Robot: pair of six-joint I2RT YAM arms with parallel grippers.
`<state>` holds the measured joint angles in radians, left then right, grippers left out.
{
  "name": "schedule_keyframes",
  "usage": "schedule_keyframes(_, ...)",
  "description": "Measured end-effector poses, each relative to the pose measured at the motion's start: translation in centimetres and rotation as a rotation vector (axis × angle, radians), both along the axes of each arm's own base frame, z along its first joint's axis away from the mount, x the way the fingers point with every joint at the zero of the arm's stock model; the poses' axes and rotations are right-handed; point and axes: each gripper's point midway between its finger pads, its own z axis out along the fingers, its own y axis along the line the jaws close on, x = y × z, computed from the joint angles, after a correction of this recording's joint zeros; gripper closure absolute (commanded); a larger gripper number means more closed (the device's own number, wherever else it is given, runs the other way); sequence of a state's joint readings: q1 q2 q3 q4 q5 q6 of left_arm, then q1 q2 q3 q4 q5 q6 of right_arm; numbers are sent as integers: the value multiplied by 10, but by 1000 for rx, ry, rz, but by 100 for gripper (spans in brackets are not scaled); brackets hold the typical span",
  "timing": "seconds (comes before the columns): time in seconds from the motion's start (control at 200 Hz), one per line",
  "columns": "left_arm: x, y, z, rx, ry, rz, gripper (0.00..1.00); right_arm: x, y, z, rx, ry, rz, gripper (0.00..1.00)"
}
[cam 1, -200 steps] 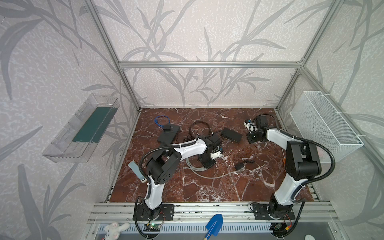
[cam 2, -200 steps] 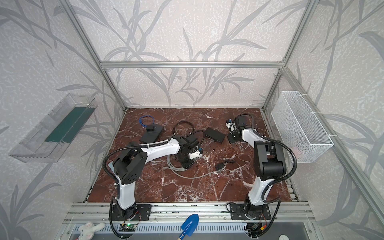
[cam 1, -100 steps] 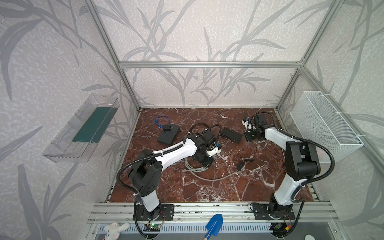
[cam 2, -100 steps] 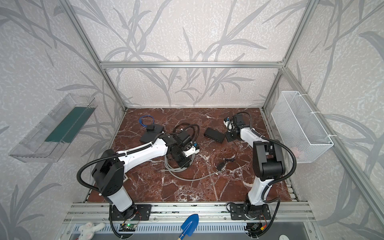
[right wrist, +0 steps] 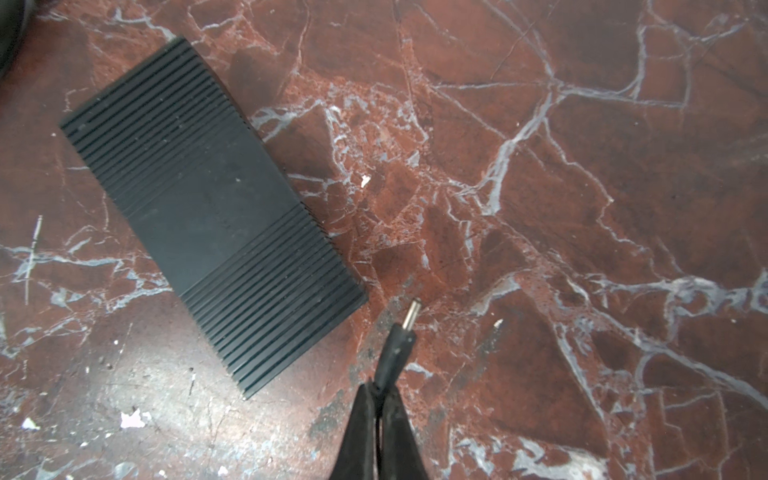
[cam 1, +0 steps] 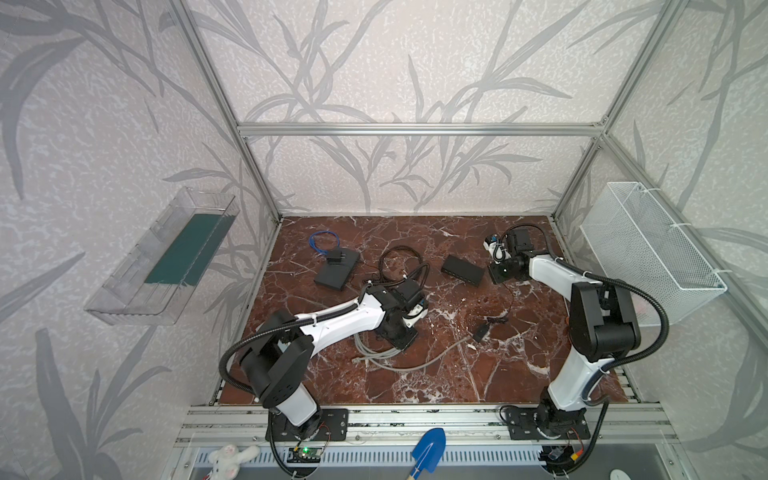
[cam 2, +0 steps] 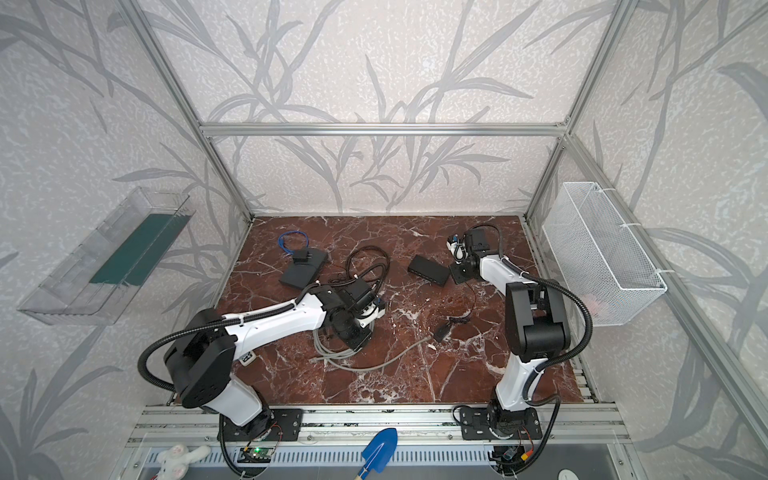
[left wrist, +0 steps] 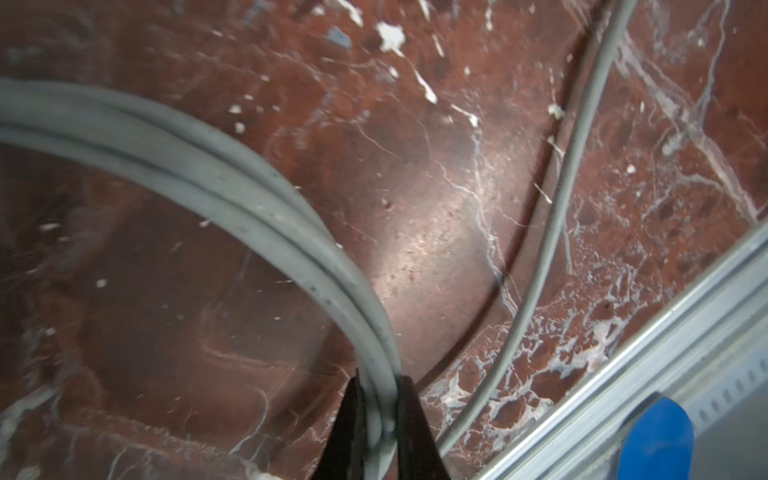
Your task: Insert the plug into the switch port
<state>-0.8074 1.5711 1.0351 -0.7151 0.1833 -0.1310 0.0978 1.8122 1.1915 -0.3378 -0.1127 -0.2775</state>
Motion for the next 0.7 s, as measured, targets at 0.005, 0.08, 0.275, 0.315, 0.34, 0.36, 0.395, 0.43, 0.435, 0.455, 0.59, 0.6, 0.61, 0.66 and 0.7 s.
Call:
schedule_keyframes(0.005,0,0,0,-1,-2,3,89,0,0,0,0,0,0,100)
schedule_keyframes(0.08,10,7,5,-3,-60,82,89,0,0,0,1,0,0,100)
schedule_keyframes(0.275,15,23,-12,21,-75,213,88,0,0,0,0,1,0,100)
schedule_keyframes(0.315,14,28,-17,28,-63,236,87,0,0,0,1,1,1,100)
schedule_keyframes(0.34,13,30,-20,31,-57,249,86,0,0,0,0,1,1,100)
schedule_keyframes(0.36,12,32,-22,32,-53,258,85,0,0,0,0,1,1,100)
schedule_keyframes(0.395,12,35,-25,34,-46,275,83,0,0,0,0,1,2,100)
schedule_keyframes(0.43,11,37,-28,35,-39,290,80,0,1,0,2,1,5,100)
schedule_keyframes(0.435,11,38,-29,34,-38,294,80,0,1,0,2,1,6,100)
schedule_keyframes(0.455,11,39,-29,32,-35,302,78,0,1,0,5,1,7,100)
schedule_keyframes(0.59,17,38,-29,4,-32,334,65,-1,13,1,46,-3,50,100)
schedule_keyframes(0.6,18,38,-29,2,-33,333,64,-1,14,1,49,-5,56,99)
schedule_keyframes(0.61,18,37,-29,-2,-30,340,63,-1,15,1,53,-6,60,99)
schedule_keyframes(0.66,19,37,-28,-9,-28,338,61,-3,22,3,73,-11,91,100)
schedule_keyframes(0.7,21,36,-26,-16,-29,343,59,-6,30,5,87,-14,125,99)
